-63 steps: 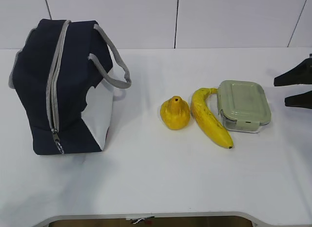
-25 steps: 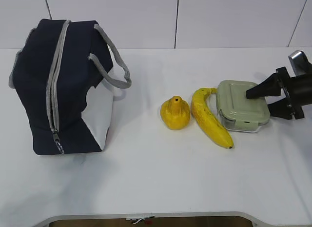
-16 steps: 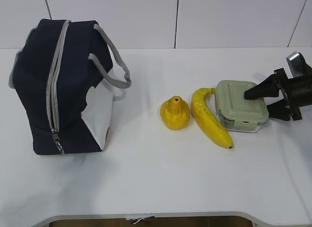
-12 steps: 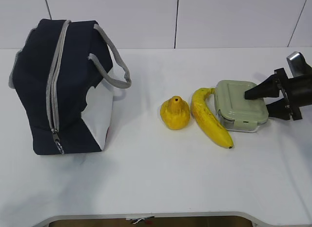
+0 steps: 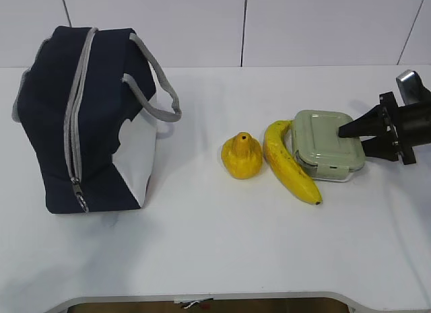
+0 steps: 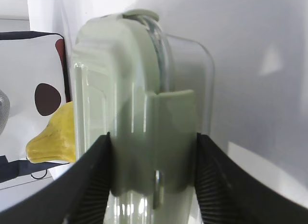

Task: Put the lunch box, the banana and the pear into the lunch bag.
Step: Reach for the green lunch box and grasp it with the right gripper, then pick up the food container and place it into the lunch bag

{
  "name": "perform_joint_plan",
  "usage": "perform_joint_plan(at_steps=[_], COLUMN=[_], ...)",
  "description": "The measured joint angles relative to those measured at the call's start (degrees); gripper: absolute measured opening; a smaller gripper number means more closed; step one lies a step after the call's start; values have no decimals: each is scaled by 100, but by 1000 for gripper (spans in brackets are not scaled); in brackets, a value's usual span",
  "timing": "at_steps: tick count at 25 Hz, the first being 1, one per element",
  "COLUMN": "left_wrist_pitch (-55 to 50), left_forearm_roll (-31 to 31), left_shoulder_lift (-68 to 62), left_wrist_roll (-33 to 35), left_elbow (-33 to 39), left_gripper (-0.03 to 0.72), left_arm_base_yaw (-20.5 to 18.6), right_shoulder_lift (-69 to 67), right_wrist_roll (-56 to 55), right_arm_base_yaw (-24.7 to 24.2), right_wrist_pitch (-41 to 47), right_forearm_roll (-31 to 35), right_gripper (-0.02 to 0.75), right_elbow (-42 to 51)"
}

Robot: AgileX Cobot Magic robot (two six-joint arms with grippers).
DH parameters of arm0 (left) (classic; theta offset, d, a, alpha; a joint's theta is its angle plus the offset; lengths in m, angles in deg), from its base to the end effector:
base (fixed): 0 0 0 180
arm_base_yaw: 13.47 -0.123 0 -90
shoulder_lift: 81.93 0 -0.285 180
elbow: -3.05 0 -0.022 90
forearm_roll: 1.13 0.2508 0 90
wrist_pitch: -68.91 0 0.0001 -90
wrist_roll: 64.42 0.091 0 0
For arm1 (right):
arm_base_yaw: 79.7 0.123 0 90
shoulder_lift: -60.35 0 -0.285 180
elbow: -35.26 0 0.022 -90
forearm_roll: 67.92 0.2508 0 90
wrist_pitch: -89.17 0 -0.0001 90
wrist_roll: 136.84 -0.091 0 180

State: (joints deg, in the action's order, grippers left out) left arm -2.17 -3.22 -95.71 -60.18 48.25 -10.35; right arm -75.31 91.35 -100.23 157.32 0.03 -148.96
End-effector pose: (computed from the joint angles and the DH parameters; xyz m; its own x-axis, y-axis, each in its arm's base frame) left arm -0.0038 -0.0029 0.2804 -0.6362 0.0969 -0.7654 0.1205 0.9924 0.0254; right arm 0.4121 -0.0707 0.1266 -0.9378 0.2980 -0.1782 0.0107 0.5378 0.8430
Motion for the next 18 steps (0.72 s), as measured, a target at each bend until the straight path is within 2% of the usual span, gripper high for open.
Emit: perform_joint_plan(at_steps=[18], left_wrist_pitch=[0], left_forearm_roll=[0], left_shoulder_lift=[0], left_wrist_roll=[0], left_elbow=[0], left_gripper=[244], left_arm_base_yaw=[0], right_shoulder_lift=[-9], right_wrist_roll=[-72], right_arm_base_yaw=[0], right_wrist_pitch=[-24], right_forearm_roll=[119], right_gripper=[375], right_elbow=[-8])
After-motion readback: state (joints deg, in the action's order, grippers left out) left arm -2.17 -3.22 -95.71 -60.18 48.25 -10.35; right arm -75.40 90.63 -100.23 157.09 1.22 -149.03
